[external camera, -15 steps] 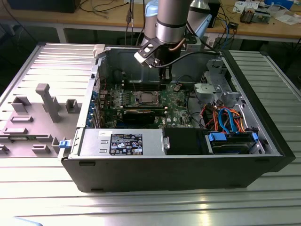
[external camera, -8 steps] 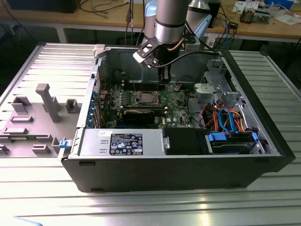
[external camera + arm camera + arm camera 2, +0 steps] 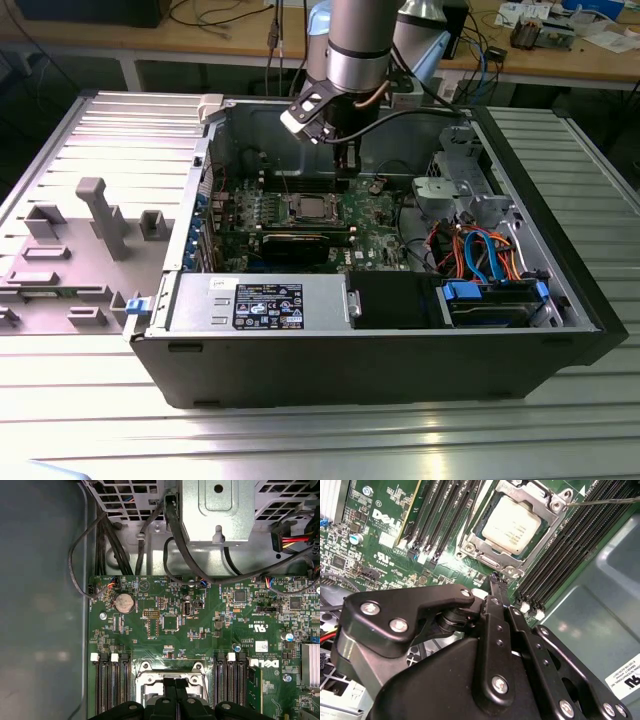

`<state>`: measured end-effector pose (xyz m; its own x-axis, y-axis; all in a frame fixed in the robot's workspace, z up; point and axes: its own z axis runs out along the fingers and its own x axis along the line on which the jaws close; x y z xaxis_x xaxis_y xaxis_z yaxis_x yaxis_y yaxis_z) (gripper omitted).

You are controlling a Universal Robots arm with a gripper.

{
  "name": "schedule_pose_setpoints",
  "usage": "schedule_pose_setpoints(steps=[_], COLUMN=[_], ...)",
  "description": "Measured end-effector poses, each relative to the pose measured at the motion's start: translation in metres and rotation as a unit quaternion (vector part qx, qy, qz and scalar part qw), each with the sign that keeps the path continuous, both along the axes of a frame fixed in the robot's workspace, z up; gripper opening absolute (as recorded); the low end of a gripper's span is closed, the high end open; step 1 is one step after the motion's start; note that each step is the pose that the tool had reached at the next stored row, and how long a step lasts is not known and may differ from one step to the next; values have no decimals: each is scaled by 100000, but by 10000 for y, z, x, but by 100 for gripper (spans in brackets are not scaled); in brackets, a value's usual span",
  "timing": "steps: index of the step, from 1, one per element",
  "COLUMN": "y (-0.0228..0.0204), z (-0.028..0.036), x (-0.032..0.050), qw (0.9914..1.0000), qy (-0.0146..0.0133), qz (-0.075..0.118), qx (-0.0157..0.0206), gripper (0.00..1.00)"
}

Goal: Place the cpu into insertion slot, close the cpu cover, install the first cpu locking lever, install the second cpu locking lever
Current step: 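Close the cpu cover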

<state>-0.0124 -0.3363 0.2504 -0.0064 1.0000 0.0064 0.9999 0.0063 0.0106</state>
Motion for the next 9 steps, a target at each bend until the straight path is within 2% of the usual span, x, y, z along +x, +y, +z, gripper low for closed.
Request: schedule_pose_setpoints(steps=[9], y=[0], z=[0], x=[-47], qw=[100000], qy=[2], qz=[5], qx=[-1], gripper=[11])
